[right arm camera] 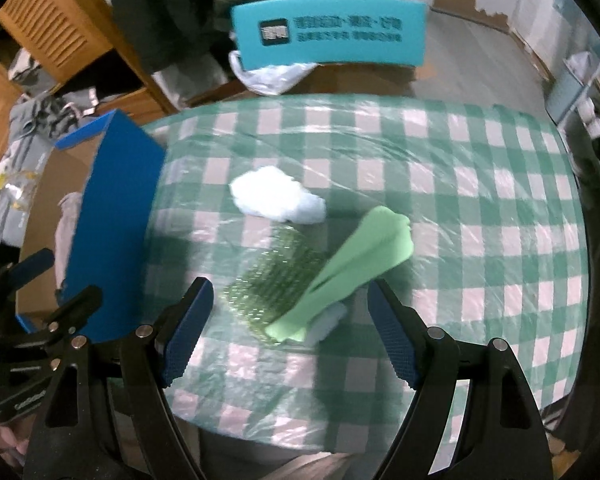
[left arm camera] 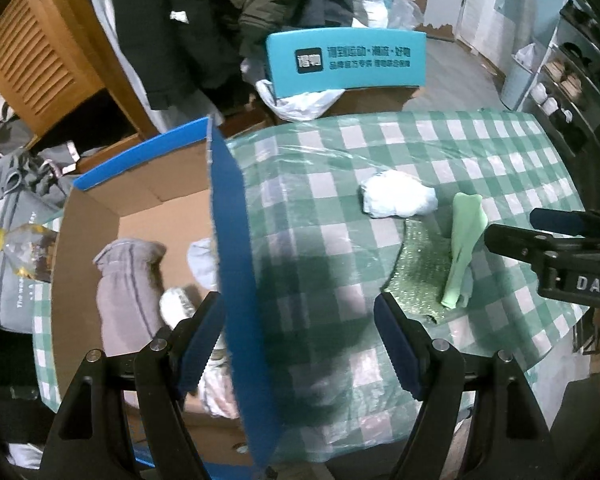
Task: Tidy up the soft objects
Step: 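Move both tools back over the table toward the green items, then grasp the light green foam strip with the right tool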
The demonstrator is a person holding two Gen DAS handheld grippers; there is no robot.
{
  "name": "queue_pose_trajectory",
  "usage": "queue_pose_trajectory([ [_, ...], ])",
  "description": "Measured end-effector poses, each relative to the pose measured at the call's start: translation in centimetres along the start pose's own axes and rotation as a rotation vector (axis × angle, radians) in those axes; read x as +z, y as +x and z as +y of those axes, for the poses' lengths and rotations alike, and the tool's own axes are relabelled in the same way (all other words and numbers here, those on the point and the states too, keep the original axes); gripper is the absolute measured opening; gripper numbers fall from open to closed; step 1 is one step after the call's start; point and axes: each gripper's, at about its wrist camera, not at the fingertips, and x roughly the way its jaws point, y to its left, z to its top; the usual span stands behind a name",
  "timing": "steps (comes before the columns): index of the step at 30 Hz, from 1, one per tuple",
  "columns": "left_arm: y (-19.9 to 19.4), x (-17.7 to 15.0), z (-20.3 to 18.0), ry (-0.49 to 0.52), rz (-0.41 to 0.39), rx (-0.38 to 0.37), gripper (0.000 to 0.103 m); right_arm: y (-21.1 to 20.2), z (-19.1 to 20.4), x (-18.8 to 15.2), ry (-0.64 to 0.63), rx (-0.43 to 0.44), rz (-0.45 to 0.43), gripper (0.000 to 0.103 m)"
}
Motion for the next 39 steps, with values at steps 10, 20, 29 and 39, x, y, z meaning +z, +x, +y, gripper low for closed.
queue_pose_trajectory([
  [10,3.1,1.0,-2.1,0.005,0.055,-0.038,0.078,3.7,-2.4,0.3,0.057,-0.058,0.071,0.08],
  [20,5.8,2.1,-4.2,0.022,0.088,-0.059,0.078,7.3,-4.9,0.7,0.136,-0.061,0.118,0.08],
  [29,8.2,2.5,-5.0,0.028,0.128,-0.057,0.078,9.3,-5.4,1.1,0.149,-0.055,0.142,0.08],
  [39,9.5,2.5,-5.5,0.031,0.158,-0.053,0.078,11.6,-5.5,1.0,0.173,-0.043,0.198,0.061],
])
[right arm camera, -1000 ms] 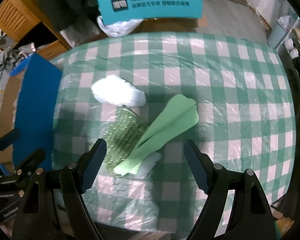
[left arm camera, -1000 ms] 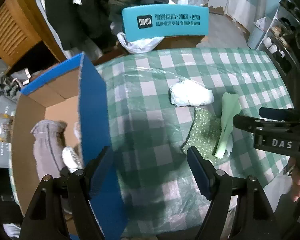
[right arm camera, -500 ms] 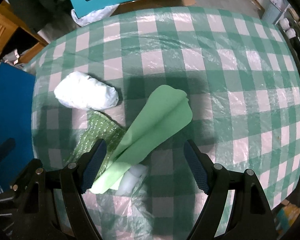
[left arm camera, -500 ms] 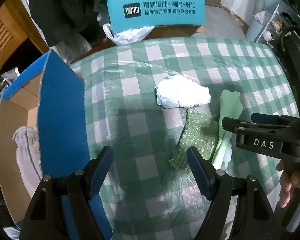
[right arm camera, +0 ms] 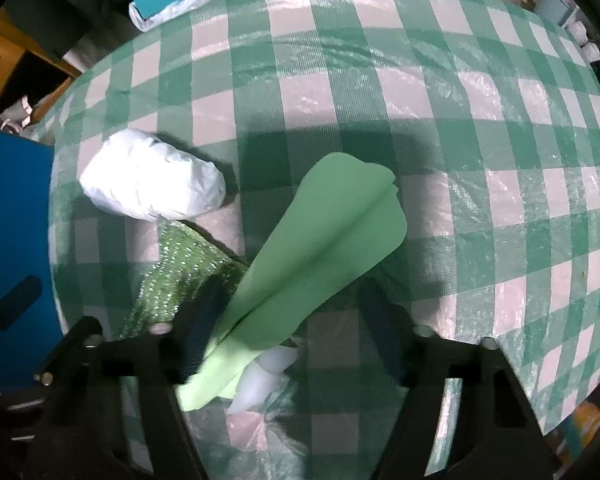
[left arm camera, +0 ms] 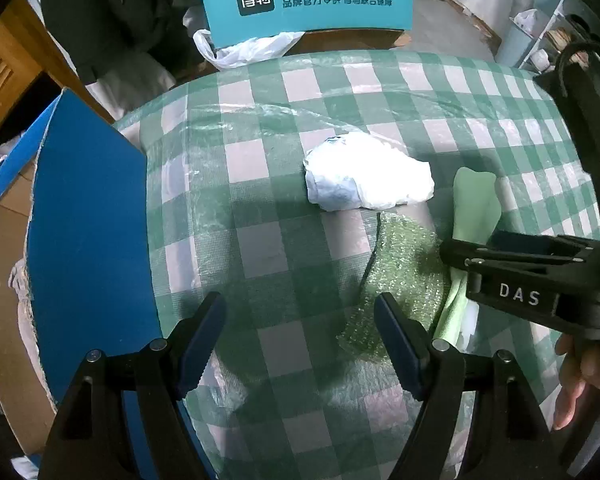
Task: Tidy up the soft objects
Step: 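Grasp the light green foam strip with the right tool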
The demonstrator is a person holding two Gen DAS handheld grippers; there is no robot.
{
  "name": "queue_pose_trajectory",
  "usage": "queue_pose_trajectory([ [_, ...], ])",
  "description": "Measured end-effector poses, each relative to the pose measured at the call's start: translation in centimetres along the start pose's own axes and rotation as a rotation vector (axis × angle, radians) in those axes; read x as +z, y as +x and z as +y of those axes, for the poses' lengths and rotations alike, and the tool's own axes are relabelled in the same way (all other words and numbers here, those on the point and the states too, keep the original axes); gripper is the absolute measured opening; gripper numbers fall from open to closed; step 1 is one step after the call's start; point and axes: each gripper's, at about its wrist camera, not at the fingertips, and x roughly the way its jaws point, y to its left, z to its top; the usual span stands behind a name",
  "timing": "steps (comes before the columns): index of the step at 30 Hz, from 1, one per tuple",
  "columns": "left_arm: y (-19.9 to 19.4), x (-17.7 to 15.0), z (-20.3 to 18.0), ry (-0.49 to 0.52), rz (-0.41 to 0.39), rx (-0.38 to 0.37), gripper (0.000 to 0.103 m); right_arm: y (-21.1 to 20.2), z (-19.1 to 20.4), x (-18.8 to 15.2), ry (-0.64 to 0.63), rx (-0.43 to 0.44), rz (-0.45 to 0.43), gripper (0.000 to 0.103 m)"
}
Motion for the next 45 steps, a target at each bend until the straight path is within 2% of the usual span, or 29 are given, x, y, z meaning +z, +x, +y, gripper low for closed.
queue_pose_trajectory([
  [2,0.0,0.0,0.1,-0.004,0.001,-0.002,0.078,0.1,0.0,0.1,0.0,-0.006,-0.007,0.056],
  [4,0.0,0.0,0.1,-0.004,0.003,-0.002,0.078,0.0,0.0,0.1,-0.002,-0.006,-0.008,0.038],
  [7,0.0,-0.1,-0.1,0.004,0.005,-0.002,0.078,-0.2,-0.1,-0.1,-0.006,-0.002,-0.013,0.02],
  [12,0.1,-0.1,-0.4,0.011,0.007,-0.003,0.078,-1.4,-0.5,-0.7,-0.012,0.001,-0.024,0.015],
  [23,0.3,-0.3,-1.8,0.032,0.014,-0.009,0.079,-5.3,-2.0,-1.5,-0.018,0.033,-0.086,0.015],
  [29,1.1,0.0,-2.4,0.036,0.026,-0.009,0.08,-5.3,-3.2,-1.9,0.006,0.048,-0.065,0.015],
  [30,1.2,0.1,-2.5,0.035,0.027,-0.008,0.081,-5.2,-3.3,-1.8,0.014,0.054,-0.065,0.018],
  [31,1.4,0.1,-2.5,0.034,0.029,-0.007,0.081,-5.1,-3.4,-1.7,0.024,0.059,-0.062,0.032],
  [33,1.6,0.3,-2.6,0.036,0.031,-0.003,0.081,-4.8,-3.4,-1.6,0.034,0.067,-0.069,0.049],
  [37,2.2,0.4,-2.6,0.038,0.037,0.009,0.081,-4.2,-2.7,-0.8,0.043,0.055,-0.073,0.06],
  [45,3.5,1.1,-2.6,0.048,0.035,0.061,0.081,-2.3,-2.1,0.0,0.05,0.016,-0.05,0.06],
])
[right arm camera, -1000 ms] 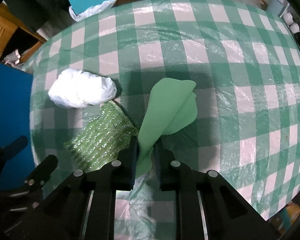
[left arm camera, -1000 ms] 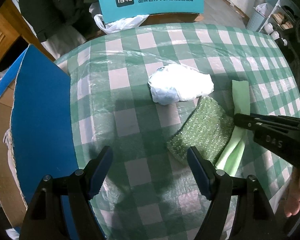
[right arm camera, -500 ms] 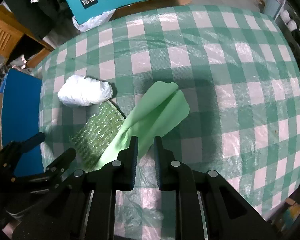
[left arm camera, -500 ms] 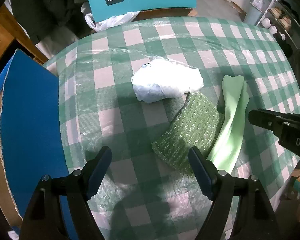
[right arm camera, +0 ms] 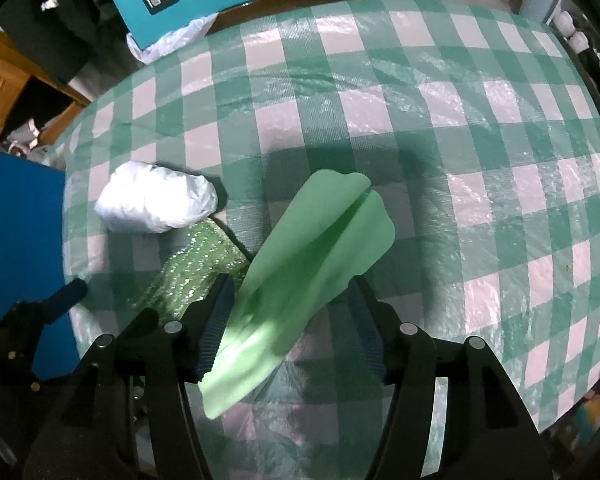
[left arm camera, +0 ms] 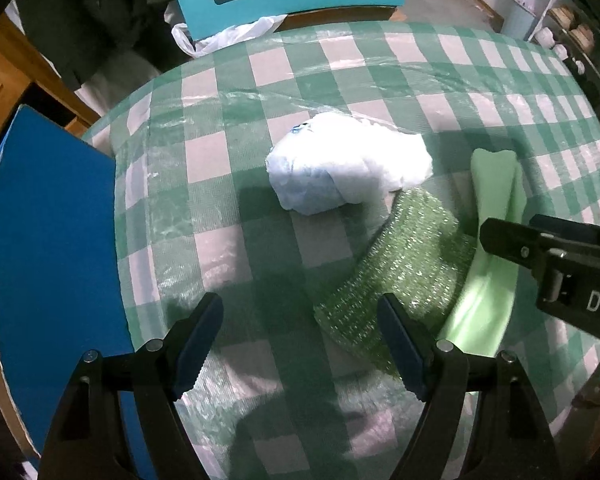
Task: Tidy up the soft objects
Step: 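Grasp the light green foam strip with the right tool, then grasp the green mesh pad with the left tool while the right tool lifts the foam strip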
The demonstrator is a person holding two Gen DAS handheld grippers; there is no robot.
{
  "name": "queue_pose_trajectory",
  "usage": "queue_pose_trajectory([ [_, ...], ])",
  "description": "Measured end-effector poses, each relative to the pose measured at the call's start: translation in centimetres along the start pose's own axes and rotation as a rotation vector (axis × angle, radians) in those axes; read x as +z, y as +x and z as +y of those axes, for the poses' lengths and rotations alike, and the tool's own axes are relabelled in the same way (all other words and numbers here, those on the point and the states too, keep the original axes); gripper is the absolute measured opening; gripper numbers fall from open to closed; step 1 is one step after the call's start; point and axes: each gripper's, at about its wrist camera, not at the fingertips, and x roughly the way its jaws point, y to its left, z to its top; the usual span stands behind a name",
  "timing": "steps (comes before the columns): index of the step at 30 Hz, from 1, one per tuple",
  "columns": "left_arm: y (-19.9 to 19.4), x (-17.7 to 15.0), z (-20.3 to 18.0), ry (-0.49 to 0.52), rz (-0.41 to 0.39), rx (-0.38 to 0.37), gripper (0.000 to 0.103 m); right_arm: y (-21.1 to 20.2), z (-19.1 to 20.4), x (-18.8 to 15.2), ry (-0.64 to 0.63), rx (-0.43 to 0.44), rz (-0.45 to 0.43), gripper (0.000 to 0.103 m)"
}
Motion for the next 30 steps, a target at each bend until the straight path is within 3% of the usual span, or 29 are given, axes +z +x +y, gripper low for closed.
queue_pose_trajectory([
  [5,0.6,0.2,-0.5,0.025,0.002,0.037,0.08,1.1,-0.1,0.0,-0.006,-0.017,0.022,0.06],
  [11,1.2,0.4,-0.8,0.044,0.009,0.064,0.081,1.8,-0.3,-0.1,-0.02,-0.013,0.039,0.038],
  [16,1.4,0.5,-0.6,0.042,0.011,0.061,0.082,1.8,0.4,-0.1,-0.055,0.005,0.039,0.011],
  [30,0.8,-0.9,-0.5,0.063,0.004,0.11,0.084,0.7,-3.2,-0.8,-0.006,-0.049,0.036,0.009],
])
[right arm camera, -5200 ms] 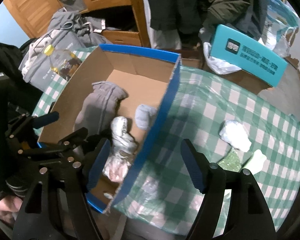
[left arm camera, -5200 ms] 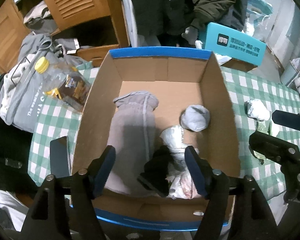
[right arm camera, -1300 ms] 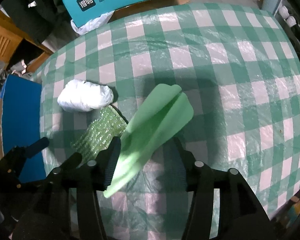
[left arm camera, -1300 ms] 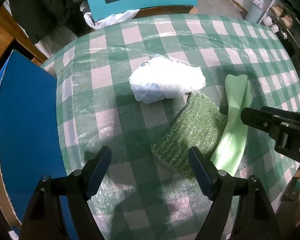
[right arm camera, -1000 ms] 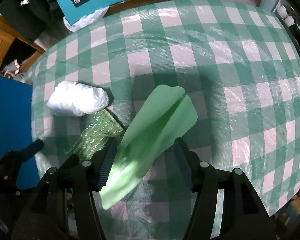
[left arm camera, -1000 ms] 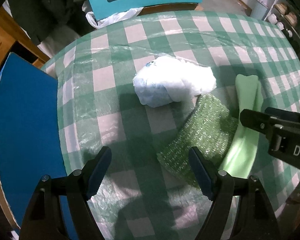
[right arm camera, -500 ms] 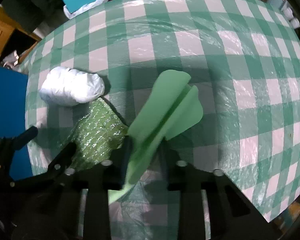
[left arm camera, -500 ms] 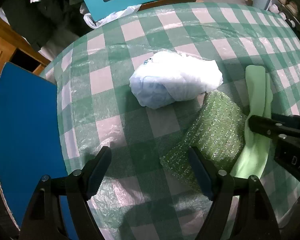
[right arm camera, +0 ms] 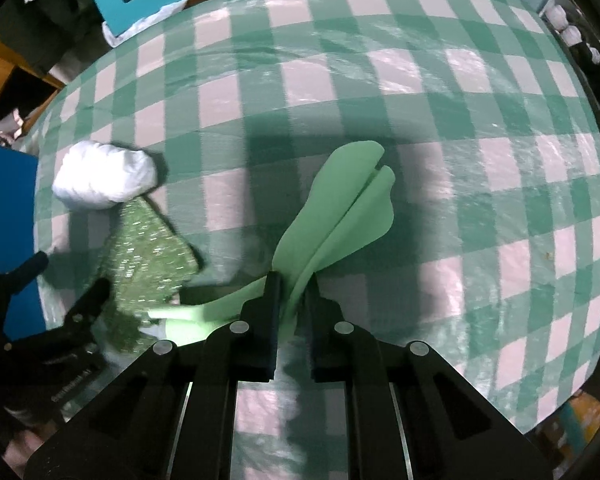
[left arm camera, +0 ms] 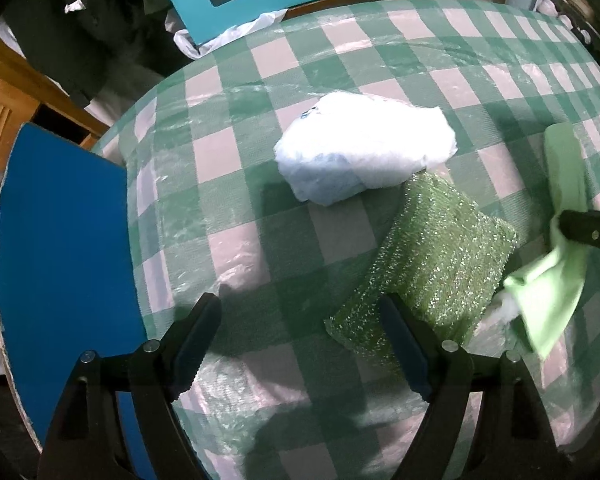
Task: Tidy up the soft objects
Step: 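Grasp the green mesh pad with the left tool while the right tool lifts the foam strip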
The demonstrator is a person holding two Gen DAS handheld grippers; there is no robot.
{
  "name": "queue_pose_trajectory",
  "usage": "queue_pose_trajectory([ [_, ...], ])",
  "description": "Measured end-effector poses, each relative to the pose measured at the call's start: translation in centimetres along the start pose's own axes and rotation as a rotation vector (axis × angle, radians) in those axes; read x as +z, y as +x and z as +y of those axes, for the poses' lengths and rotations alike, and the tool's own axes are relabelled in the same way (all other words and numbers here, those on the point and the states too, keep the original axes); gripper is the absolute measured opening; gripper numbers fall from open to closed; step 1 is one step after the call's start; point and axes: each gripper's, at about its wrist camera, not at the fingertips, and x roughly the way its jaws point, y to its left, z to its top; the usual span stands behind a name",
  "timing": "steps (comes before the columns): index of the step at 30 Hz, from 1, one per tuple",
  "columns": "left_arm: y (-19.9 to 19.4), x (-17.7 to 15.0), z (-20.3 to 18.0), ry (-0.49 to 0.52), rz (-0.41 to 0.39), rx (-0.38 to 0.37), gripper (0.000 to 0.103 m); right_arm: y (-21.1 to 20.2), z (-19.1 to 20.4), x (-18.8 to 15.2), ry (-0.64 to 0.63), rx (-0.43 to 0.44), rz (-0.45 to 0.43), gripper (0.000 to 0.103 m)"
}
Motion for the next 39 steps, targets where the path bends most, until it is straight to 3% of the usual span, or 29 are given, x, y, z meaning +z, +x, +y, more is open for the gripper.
queue_pose_trajectory([
  [4,-0.3,-0.4,0.7,-0.018,0.012,0.004,0.083,-0.4,-1.1,0.1,0.011,0.001,-0.005,0.009],
  [9,-1.1,-0.5,1.3,-0.043,0.009,-0.067,0.083,-1.1,-2.0,0.3,0.018,-0.019,-0.022,0.009],
  [15,-1.8,-0.5,0.3,-0.004,-0.011,-0.094,0.086,-0.9,-2.9,-0.2,0.053,-0.009,-0.025,0.011],
  [17,-1.8,-0.4,-0.3,0.015,-0.009,-0.106,0.086,-0.9,-2.9,-0.4,0.063,0.0,-0.025,0.023],
  [19,-1.7,-0.4,-0.9,0.031,-0.008,-0.115,0.087,-1.0,-3.1,-0.5,0.078,0.019,-0.033,0.043],
  [21,-1.5,-0.4,-1.5,0.053,-0.005,-0.112,0.087,-1.0,-3.2,-0.4,0.088,0.025,-0.036,0.05],
  [25,-1.0,-0.3,-2.3,0.077,-0.002,-0.089,0.087,-1.1,-3.3,-0.3,0.102,0.027,-0.035,0.056],
  [37,-0.7,0.3,-3.4,0.105,-0.037,-0.051,0.086,0.2,-2.5,-0.1,0.096,-0.031,-0.028,0.061],
  [39,-0.7,0.2,-3.5,0.107,-0.043,-0.052,0.081,0.4,-2.0,-0.1,0.077,-0.056,-0.033,0.061],
])
